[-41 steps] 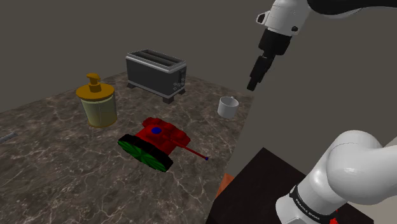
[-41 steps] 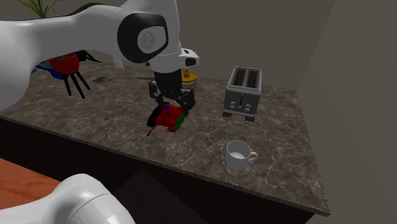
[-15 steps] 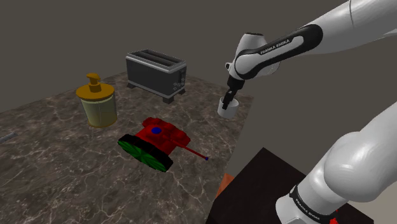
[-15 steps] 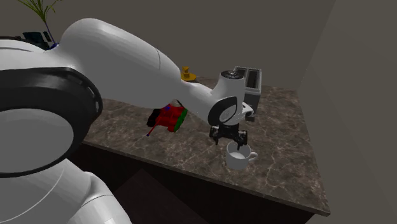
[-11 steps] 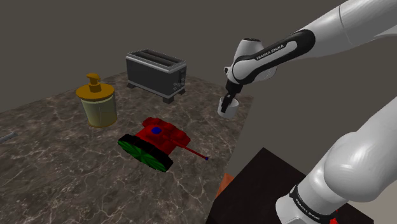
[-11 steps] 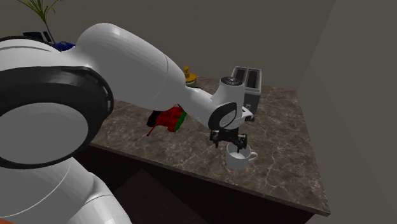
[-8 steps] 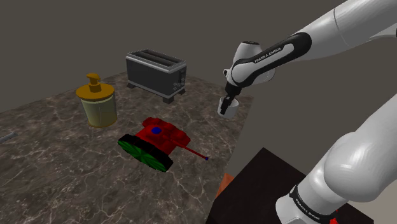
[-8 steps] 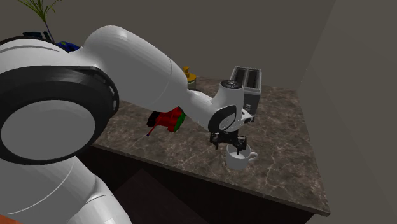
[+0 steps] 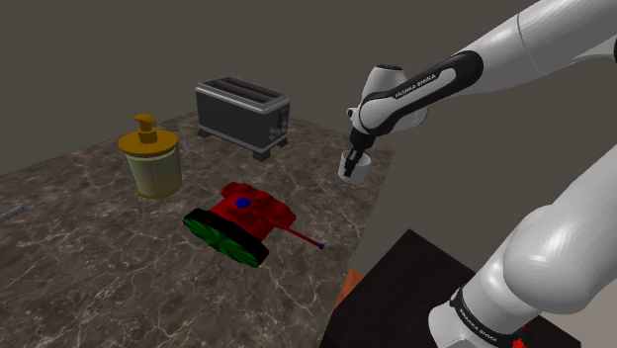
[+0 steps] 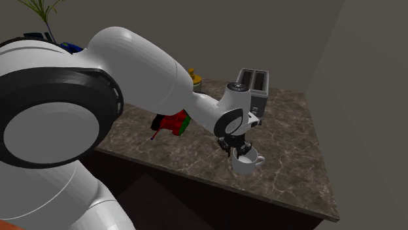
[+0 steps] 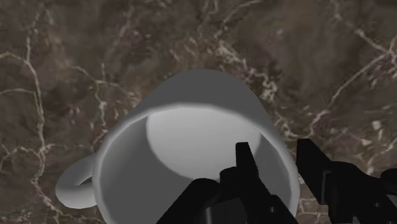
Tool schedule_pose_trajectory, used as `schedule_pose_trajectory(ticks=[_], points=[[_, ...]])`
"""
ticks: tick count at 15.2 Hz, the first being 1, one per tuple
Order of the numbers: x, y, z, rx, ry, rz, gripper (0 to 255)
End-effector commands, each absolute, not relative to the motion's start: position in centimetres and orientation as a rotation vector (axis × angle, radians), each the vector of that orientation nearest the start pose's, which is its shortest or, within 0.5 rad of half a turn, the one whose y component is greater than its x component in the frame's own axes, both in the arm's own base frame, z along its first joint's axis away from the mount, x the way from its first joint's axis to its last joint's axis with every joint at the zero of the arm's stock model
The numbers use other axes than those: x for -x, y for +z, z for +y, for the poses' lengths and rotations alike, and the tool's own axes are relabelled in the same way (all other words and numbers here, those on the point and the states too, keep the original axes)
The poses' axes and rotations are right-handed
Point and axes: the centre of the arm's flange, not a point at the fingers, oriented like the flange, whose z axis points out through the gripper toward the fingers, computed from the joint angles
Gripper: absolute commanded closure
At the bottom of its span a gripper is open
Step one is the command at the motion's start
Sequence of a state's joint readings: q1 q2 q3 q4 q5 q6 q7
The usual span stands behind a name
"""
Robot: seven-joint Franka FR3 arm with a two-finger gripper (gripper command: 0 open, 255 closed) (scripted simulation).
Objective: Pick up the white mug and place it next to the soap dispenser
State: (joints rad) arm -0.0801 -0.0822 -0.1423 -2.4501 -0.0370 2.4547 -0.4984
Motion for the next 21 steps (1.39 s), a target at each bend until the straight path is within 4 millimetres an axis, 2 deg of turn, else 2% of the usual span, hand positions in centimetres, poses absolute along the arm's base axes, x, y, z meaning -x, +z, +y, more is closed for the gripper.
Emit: schedule_pose_trajectory(ticks=[1,8,21], points=[[-46.9,33.8,-10.6,3.145,-0.121,-0.481,255],[-46.9,33.8,-10.6,3.145,-0.121,-0.481,255],[-46.9,40.7,-10.6,3.145,-0.121,-0.481,255]])
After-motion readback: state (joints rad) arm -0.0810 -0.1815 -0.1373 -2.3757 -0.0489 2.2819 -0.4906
